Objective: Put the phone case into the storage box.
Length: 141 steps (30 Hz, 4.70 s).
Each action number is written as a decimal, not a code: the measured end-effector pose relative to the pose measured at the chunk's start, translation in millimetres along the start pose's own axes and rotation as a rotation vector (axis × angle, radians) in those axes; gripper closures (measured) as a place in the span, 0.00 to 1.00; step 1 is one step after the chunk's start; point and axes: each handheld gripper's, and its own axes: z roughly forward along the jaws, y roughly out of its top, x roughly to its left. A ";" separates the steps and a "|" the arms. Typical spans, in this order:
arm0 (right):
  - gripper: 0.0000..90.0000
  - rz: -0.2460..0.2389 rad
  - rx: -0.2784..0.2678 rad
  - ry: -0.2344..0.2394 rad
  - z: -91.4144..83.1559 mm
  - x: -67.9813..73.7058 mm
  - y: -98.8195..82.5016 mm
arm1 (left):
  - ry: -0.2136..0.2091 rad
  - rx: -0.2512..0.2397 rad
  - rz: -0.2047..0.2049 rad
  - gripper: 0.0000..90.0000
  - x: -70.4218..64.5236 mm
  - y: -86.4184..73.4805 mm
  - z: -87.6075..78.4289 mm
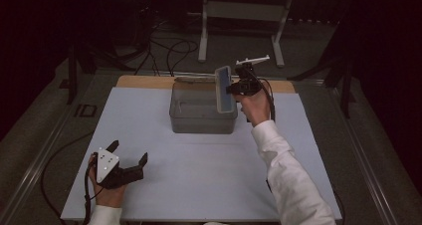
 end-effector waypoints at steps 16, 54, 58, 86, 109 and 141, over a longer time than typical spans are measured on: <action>0.91 0.015 0.017 -0.023 6.2 -3.7 1.1 | -0.002 -0.004 -0.003 0.00 -0.1 0.1 -0.4; 0.91 0.034 0.083 -0.085 21.8 -7.8 -0.6 | -0.002 -0.008 -0.003 0.00 0.1 0.1 -0.8; 0.91 0.039 0.090 -0.091 23.8 -9.0 -1.3 | -0.001 -0.008 -0.003 0.00 0.1 0.1 -0.9; 0.90 0.039 0.118 -0.130 40.0 -12.9 -9.9 | 0.000 -0.011 -0.004 0.00 -0.3 0.4 -1.4; 0.90 0.062 0.146 -0.163 54.2 -14.6 -11.2 | -0.002 -0.014 -0.006 0.00 -0.5 0.5 -1.6; 0.90 0.085 0.181 -0.188 72.8 -19.1 -13.6 | -0.003 -0.014 -0.007 0.00 -0.3 0.5 -1.9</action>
